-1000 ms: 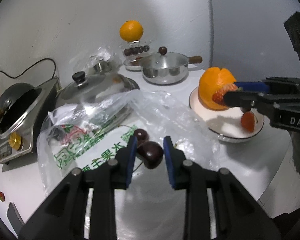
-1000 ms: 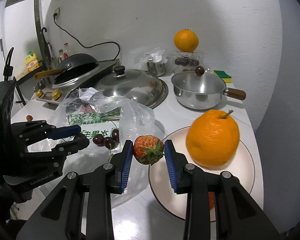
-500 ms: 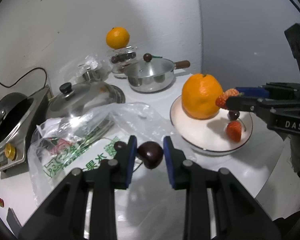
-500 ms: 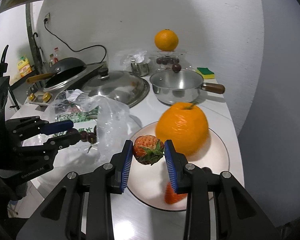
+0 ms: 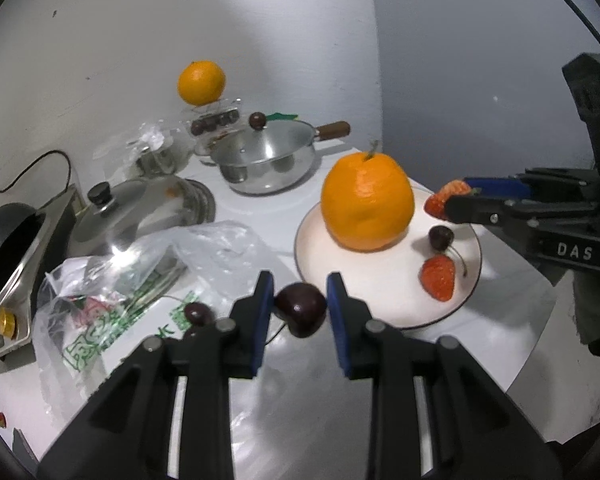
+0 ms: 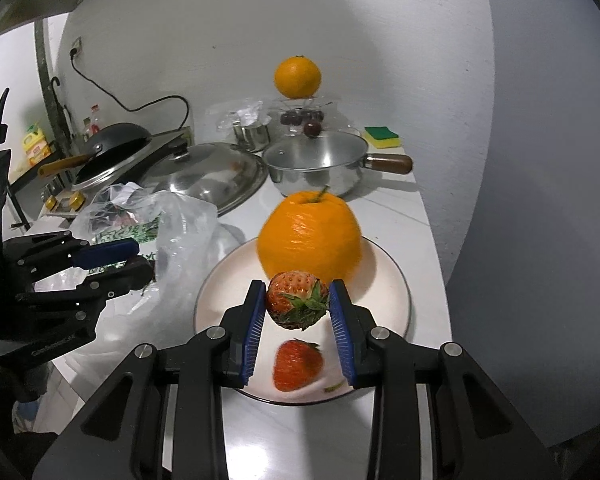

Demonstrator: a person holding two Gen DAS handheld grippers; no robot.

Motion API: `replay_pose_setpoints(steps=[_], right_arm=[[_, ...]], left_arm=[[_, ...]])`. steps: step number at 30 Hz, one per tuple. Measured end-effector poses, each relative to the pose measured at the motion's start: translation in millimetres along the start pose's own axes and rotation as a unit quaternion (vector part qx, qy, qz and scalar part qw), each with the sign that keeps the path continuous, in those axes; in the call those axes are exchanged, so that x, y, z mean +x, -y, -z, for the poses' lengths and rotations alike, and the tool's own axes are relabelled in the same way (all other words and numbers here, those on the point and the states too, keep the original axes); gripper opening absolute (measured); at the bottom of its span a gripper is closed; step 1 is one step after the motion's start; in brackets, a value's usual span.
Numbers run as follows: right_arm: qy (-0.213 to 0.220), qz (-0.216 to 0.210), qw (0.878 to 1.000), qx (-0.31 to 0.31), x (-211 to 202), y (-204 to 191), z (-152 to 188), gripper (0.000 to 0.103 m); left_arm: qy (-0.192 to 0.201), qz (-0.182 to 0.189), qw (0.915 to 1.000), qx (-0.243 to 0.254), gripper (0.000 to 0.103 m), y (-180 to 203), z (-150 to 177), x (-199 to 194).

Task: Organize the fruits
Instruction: 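Carry the cherry in the left gripper and strawberry in the right over the plate, then open the left gripper to drop the cherry while the right gripper releases the strawberry onto the plate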

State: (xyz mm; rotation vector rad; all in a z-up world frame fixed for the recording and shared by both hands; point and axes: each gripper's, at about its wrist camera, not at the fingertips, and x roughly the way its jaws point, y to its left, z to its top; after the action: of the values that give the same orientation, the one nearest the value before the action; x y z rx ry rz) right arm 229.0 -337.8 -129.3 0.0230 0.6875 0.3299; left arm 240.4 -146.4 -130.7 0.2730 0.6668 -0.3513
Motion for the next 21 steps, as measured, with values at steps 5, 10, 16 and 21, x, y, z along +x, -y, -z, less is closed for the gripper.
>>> replay_pose_setpoints(steps=[5,10,16,21], right_arm=[[-0.002,0.004,1.0,0.008,-1,15,3,0.035],[-0.007,0.008,1.0,0.017,2,29,7,0.035],[-0.014,0.011,1.0,0.022,10,42,9,0.035],[-0.017,0.011,0.999,0.025,16,51,8,0.035]], left_arm=[[-0.004,0.01,0.9999,0.007,0.028,14,-5,9],[-0.011,0.02,0.9997,0.013,0.028,28,-10,21],[-0.021,0.03,0.9992,0.015,0.028,38,-13,36],[-0.031,0.038,0.9987,0.014,0.028,44,-13,48]])
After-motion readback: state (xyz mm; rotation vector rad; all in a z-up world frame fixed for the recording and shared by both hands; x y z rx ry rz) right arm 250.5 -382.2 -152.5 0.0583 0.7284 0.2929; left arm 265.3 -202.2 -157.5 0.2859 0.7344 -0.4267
